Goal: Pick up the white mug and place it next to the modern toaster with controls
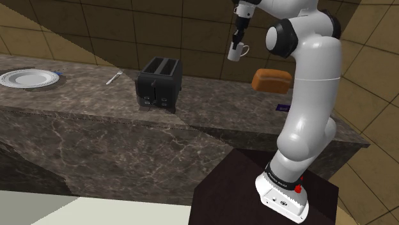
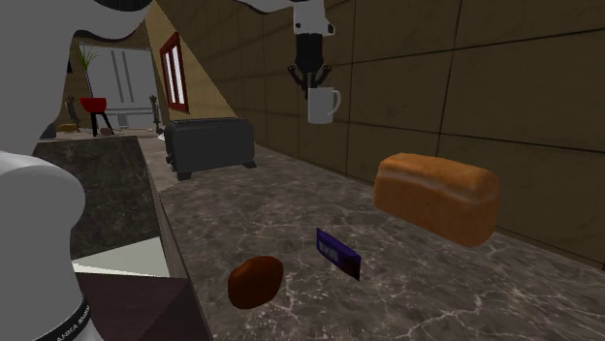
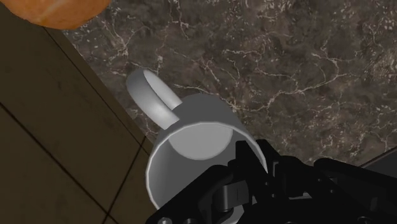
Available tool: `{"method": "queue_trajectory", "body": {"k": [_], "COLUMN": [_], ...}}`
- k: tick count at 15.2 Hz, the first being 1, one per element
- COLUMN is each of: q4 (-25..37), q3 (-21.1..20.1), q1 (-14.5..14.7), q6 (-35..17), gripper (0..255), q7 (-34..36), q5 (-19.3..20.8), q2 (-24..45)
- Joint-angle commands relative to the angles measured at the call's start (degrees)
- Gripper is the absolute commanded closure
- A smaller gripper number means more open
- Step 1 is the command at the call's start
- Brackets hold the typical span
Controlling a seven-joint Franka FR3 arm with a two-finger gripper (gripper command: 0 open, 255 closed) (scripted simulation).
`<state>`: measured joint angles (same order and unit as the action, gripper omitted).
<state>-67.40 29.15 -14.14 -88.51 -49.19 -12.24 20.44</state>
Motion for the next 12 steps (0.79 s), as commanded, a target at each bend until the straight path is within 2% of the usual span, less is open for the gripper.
{"method": "queue_trajectory", "body": {"k": [1,6,10,11,12], "q4": [2.6,11.3,21.0,21.5,18.7], "q3": [0.0,-0.1,-0.5,-0.6,-0.6], "q1": [-0.6,-2.8,-5.8,-5.9,-3.9], "q6": [2.0,7.8,13.6,13.9,12.7], "gripper": [255,255,255,255,255], "q7": [-0.1,0.0,0.3,0.3,1.4], "q5": [-0.4,-1.9,-4.0,-4.1,-3.1], "q2": [0.7,3.7,7.6,7.8,6.1]}}
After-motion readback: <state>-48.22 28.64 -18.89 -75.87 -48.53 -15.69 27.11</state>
